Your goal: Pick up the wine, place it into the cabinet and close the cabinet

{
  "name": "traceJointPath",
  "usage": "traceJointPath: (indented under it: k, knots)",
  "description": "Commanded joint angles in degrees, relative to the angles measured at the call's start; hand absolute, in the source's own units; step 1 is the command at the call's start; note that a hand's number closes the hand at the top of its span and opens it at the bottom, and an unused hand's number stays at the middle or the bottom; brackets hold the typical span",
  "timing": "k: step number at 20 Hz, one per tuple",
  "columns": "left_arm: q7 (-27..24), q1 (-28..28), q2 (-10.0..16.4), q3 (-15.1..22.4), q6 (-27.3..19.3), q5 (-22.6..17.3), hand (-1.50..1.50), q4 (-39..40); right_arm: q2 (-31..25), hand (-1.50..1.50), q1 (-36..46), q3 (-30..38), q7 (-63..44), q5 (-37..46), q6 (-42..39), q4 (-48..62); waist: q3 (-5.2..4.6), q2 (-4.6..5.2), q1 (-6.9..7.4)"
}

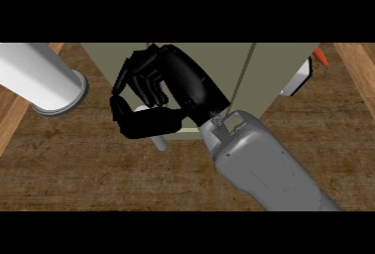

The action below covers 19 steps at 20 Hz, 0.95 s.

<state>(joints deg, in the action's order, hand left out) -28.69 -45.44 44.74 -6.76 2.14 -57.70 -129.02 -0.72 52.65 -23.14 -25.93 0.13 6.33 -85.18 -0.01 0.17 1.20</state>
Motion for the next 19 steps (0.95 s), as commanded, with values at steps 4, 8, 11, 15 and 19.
traceJointPath:
  k: [4,8,11,15,19]
  knots:
    - [4.41,5.02,-3.70,5.38,-4.02,4.85,-1.50,-1.65,-0.43,1.50,5.44,7.92,7.74,-0.80,-4.19,13.73,0.01,0.09,-0.28]
    - [6.75,9.70,-3.61,7.62,-6.87,5.85,-1.50,-0.46,-3.98,1.50,5.09,9.64,12.58,-0.35,-6.51,17.12,0.01,0.39,-0.80]
    - [6.97,13.30,-5.68,11.99,-10.16,8.78,-1.50,0.75,-4.97,1.50,7.12,10.69,14.28,-0.32,-7.48,20.31,0.01,0.74,-0.93]
    - [6.71,14.57,-6.59,12.94,-9.89,9.74,-1.50,2.26,-4.49,1.50,7.76,11.46,14.79,0.19,-5.71,22.56,-0.06,0.65,-0.45]
    - [8.42,18.02,-7.08,13.02,-12.33,9.67,-1.50,2.68,-6.94,1.50,5.91,11.65,18.90,-0.63,-8.93,23.29,0.03,0.72,-0.92]
